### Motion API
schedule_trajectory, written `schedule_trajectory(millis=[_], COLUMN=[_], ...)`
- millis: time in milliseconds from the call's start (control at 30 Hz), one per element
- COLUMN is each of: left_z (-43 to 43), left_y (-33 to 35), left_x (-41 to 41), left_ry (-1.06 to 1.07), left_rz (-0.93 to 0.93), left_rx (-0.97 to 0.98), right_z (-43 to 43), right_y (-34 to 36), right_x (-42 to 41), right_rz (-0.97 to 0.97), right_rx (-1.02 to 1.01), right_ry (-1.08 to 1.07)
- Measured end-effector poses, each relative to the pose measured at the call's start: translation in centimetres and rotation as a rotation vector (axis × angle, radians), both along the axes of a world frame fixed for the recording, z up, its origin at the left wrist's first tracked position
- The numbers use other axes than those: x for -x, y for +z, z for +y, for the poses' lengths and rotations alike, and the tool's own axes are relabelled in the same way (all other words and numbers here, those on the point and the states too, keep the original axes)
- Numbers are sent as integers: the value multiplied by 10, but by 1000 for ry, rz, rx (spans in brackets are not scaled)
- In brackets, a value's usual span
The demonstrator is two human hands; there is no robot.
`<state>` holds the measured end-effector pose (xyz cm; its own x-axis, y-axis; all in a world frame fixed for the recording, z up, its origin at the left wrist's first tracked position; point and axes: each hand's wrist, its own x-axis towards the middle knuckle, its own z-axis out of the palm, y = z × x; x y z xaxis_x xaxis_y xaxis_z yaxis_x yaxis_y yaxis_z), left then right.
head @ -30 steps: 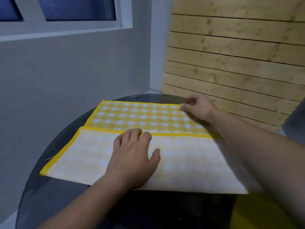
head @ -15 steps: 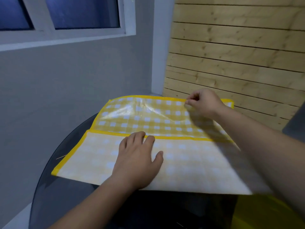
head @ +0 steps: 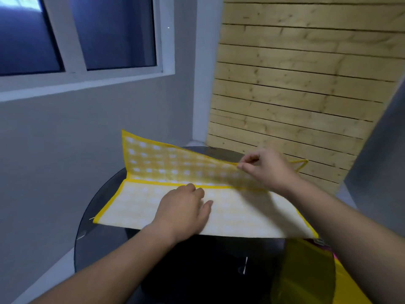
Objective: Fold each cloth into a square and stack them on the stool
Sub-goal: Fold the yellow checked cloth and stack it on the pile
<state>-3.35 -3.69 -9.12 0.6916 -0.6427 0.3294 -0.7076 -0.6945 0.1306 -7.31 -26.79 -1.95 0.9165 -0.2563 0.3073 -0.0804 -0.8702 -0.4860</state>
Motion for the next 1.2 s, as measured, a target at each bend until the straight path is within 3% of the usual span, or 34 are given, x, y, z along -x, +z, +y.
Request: schedule_trajectory(millis=[133, 200, 300, 433, 533, 833, 1033, 1200], left_z=[10, 18, 32, 41, 44, 46, 48, 47], left_y=[19, 24, 21, 7, -8, -16, -21, -19], left_x=[27, 35, 36, 27, 19, 6, 3, 1], left_ry=[-362, -437, -356, -188, -128, -110, -123, -128], left_rz=[-162, -229, -205, 50, 168, 337, 353, 380], left_rx=[81, 121, 101, -271, -403, -372, -335, -369], right_z=[22, 29, 36, 40, 38, 34, 31, 28], right_y=[-8, -17, -33, -57, -74, -88, -97, -81], right_x=[39, 56, 74, 89, 96, 97, 105, 100], right_rz=[77, 108, 152, 229, 218, 198, 158, 266], right_rx=[154, 168, 50, -70, -82, -77, -33, 11], right_ry=[21, 32, 64, 83, 99, 88, 101, 150])
